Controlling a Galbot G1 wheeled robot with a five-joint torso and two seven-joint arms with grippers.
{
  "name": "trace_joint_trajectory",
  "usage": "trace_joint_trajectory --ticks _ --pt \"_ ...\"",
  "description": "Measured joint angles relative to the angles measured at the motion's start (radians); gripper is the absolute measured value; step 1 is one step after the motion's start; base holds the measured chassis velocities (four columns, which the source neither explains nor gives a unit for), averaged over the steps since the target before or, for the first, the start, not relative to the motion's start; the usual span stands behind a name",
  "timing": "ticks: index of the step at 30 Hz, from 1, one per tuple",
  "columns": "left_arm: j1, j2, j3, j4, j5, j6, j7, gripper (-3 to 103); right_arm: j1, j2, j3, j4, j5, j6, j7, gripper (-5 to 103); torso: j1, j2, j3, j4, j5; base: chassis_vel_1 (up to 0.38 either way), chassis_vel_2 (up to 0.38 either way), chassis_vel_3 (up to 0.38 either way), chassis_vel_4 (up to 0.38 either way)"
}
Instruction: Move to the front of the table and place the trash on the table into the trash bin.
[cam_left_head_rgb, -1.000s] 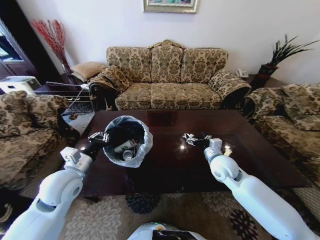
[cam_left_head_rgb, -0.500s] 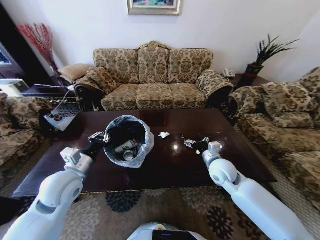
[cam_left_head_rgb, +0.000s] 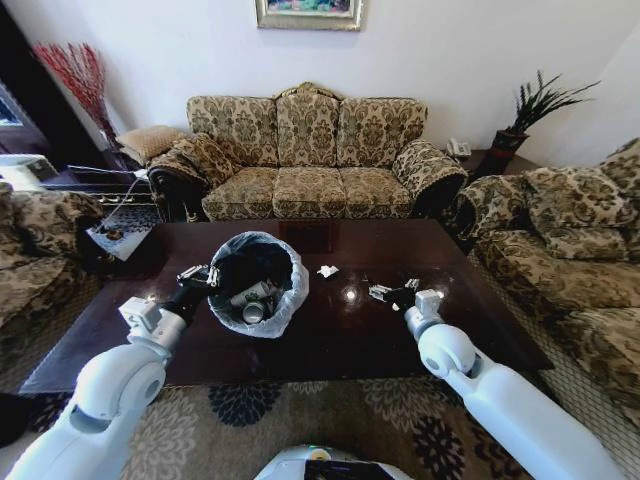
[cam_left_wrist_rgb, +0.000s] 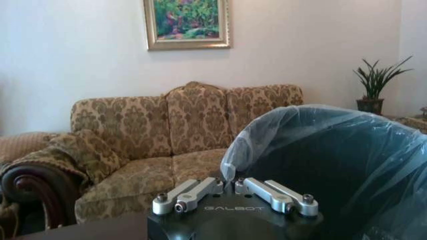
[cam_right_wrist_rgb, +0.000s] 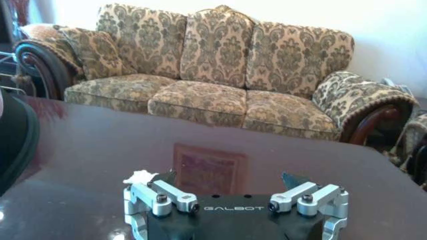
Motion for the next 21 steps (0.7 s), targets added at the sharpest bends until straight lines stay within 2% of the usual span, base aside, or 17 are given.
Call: trace_joint_trajectory --ticks 4,7,14,21 --pt "0.003 -0.001 0.000 -0.003 0.000 0.000 -0.002 1 -0.006 0.000 0.000 0.003 -0.006 -0.010 0.002 100 0.000 0.000 0.000 0.0000 -0.0004 -0.152 0.063 0.101 -0.111" --pt "0.005 -0.001 -0.002 -0.004 0.000 0.001 -0.003 1 -0.008 0.001 -0.002 0.004 -0.012 -0.020 0.004 100 0.000 0.000 0.000 0.0009 -0.0004 -0.185 0.192 0.171 -0.167" --pt "0.005 0.000 -0.002 -0.004 -0.001 0.001 -0.007 1 0.014 0.007 -0.032 -0.016 -0.013 0.047 0.010 100 0.001 0.000 0.001 0.0011 -0.0003 -0.234 0.232 0.217 -0.231" --pt "0.004 0.003 -0.003 -0.004 -0.003 0.003 -0.010 1 0.079 0.019 -0.121 -0.065 0.005 0.106 -0.036 100 0.001 0.000 0.000 0.0003 -0.0002 -0.058 0.057 0.050 -0.021"
